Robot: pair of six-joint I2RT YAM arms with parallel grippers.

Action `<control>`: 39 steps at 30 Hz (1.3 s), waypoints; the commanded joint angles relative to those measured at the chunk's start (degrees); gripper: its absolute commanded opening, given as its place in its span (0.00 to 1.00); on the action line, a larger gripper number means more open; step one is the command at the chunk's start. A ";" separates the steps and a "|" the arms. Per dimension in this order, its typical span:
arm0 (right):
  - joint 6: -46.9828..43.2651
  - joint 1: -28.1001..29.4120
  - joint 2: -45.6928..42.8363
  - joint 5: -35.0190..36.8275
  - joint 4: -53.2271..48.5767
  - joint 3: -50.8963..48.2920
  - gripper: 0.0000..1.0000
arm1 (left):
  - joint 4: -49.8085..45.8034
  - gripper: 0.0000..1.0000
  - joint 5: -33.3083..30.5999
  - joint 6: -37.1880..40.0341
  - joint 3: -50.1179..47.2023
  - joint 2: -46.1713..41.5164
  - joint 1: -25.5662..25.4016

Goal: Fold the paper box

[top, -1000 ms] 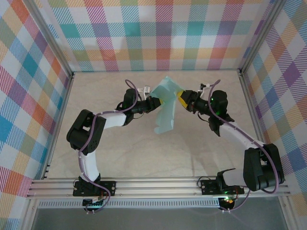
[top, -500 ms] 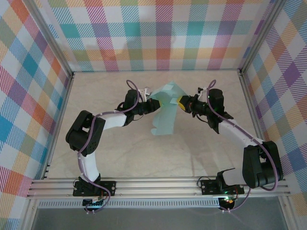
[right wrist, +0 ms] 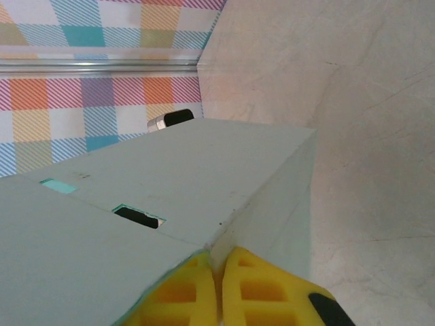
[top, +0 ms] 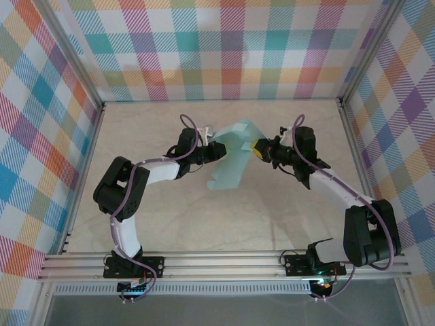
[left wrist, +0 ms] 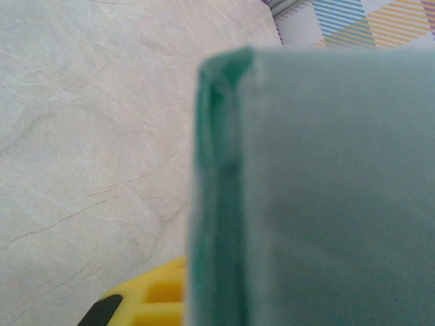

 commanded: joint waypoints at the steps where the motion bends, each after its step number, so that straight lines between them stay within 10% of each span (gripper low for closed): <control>1: -0.74 0.38 -0.60 -2.10 1.49 1.78 0.16 | 0.42 0.00 -0.41 0.09 -0.41 -1.62 -0.40; 5: -3.49 0.25 -2.62 -0.38 -1.70 2.43 0.54 | 1.13 0.00 -1.93 -0.70 -1.19 -1.73 0.02; 14: -15.13 1.43 -9.26 10.85 -19.07 9.71 0.68 | 1.99 0.00 -10.78 -4.30 -4.57 -2.59 2.44; 26: -36.65 19.85 9.44 31.14 -51.13 46.47 0.62 | 5.00 0.00 -22.74 2.72 -10.27 -5.77 2.41; 39: -36.85 22.00 27.15 33.83 -65.58 67.59 0.52 | 5.83 0.00 -23.34 2.41 -11.79 -7.70 2.52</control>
